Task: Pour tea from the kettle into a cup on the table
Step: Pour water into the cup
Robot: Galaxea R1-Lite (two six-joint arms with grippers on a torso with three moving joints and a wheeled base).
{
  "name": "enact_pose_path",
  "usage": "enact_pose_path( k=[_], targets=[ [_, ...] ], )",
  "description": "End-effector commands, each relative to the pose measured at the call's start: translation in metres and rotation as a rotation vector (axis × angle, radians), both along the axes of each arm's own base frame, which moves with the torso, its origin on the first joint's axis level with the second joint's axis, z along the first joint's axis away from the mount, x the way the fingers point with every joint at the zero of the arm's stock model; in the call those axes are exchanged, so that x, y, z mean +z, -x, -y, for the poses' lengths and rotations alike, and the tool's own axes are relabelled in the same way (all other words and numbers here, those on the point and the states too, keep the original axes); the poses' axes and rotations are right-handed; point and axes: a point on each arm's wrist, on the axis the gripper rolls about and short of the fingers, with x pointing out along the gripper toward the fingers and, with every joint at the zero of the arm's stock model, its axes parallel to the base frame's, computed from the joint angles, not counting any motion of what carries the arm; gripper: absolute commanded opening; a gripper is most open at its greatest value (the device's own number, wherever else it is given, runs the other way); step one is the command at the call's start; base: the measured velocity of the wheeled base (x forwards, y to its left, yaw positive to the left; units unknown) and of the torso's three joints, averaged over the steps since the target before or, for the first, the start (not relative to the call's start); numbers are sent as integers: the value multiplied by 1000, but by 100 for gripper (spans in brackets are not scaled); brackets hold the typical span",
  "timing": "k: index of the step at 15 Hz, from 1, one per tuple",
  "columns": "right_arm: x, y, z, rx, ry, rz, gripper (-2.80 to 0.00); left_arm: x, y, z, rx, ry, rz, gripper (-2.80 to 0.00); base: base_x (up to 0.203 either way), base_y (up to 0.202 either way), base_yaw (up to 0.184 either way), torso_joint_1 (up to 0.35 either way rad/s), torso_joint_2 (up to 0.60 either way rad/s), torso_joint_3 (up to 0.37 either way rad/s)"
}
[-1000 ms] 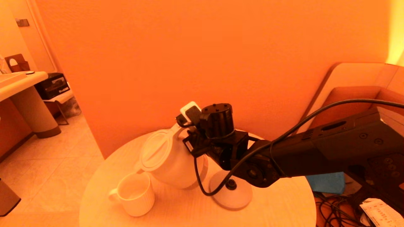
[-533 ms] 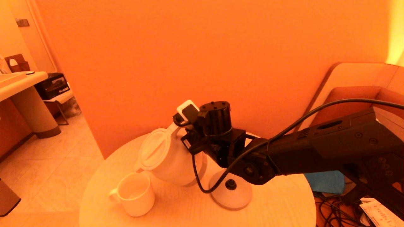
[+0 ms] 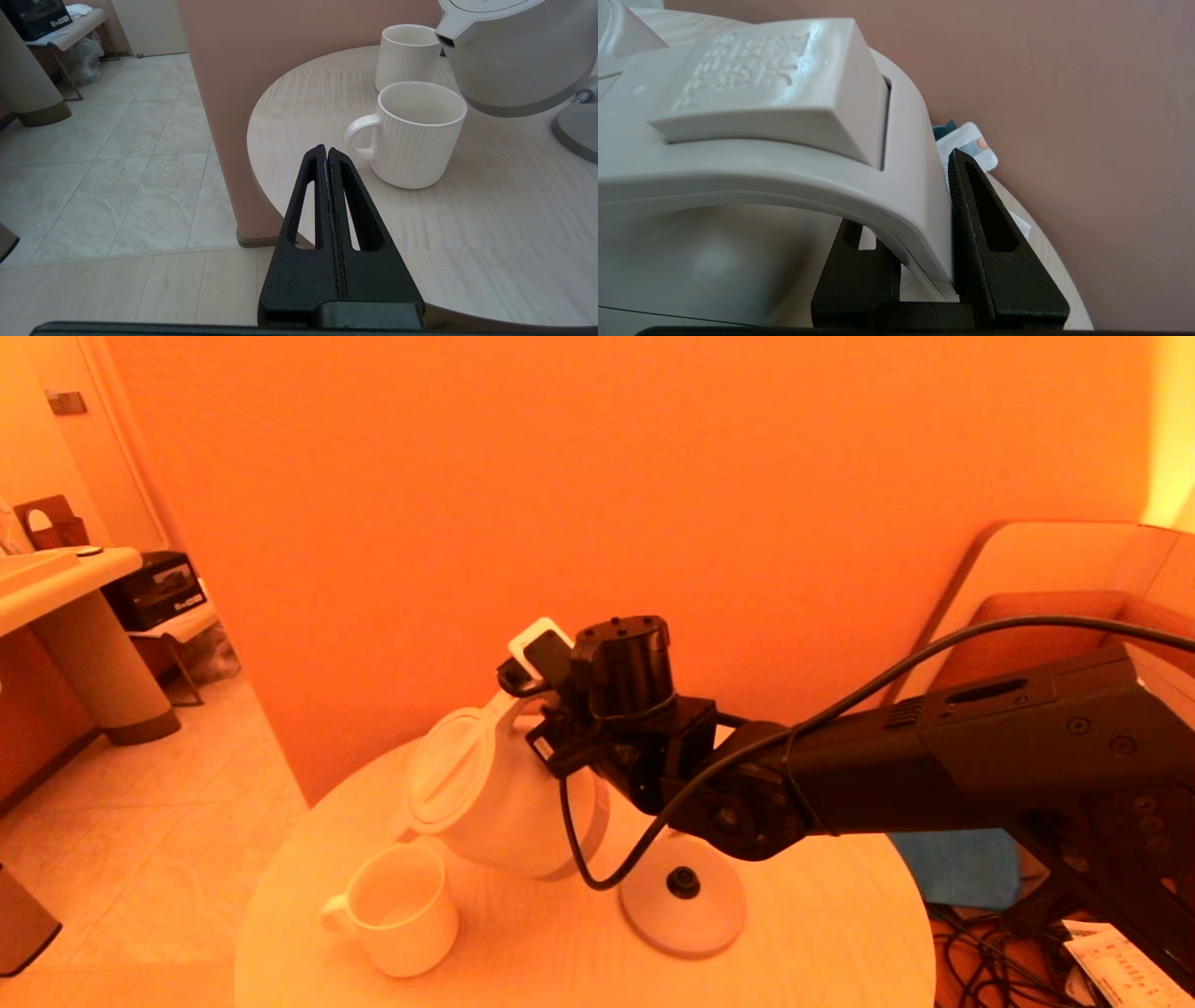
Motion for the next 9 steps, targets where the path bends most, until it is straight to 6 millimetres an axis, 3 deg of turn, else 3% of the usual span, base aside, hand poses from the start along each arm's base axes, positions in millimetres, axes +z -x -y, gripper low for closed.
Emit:
enact_pose_path(
  k=[1,9],
  targets=[
    [1,1,-2,4,1,7,-280,0,0,0,0,0,0,-280,0,0,0,0,0,0],
    [9,0,-3,12,52,13,-280,0,0,0,0,0,0,-280,0,0,0,0,0,0]
  ],
)
